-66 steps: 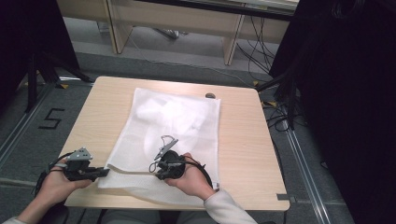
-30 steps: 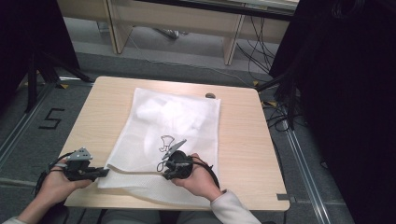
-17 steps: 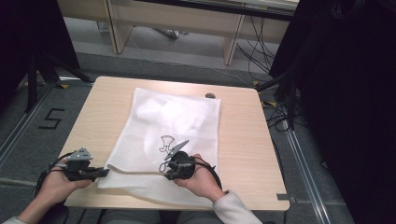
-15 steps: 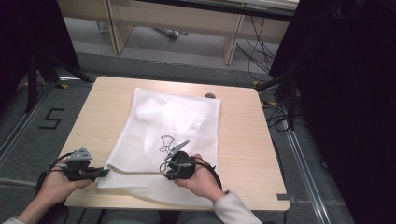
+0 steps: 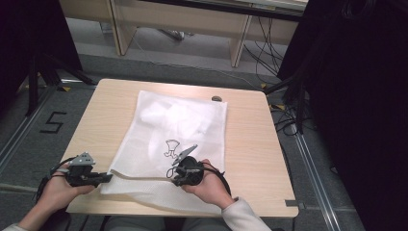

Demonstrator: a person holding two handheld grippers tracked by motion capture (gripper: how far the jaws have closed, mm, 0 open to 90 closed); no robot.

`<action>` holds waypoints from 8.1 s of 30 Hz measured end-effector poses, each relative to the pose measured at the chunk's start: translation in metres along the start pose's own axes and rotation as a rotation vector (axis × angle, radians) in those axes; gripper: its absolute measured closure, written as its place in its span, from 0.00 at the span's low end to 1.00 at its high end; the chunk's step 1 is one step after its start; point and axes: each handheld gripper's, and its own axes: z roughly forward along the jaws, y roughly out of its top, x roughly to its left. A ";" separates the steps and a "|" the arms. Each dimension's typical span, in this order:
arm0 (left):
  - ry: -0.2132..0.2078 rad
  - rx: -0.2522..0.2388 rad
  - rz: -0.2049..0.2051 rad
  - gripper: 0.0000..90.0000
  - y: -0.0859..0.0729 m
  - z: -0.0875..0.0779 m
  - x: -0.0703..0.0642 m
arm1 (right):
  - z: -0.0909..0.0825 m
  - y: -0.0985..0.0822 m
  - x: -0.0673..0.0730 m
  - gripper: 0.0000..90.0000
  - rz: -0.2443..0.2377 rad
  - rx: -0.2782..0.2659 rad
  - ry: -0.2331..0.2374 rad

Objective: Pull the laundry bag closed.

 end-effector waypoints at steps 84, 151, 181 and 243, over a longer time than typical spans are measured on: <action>0.003 -0.013 -0.005 0.95 -0.001 0.002 0.000 | -0.018 -0.029 -0.009 0.91 0.065 0.012 -0.024; 0.003 -0.011 -0.008 0.95 -0.001 0.002 0.000 | -0.030 -0.051 -0.017 0.91 0.085 0.018 -0.040; 0.004 -0.008 -0.006 0.95 -0.001 0.001 0.000 | -0.038 -0.063 -0.021 0.91 0.105 0.015 -0.047; -0.003 -0.012 -0.011 0.95 -0.001 0.001 0.000 | -0.052 -0.091 -0.032 0.91 0.128 0.057 -0.064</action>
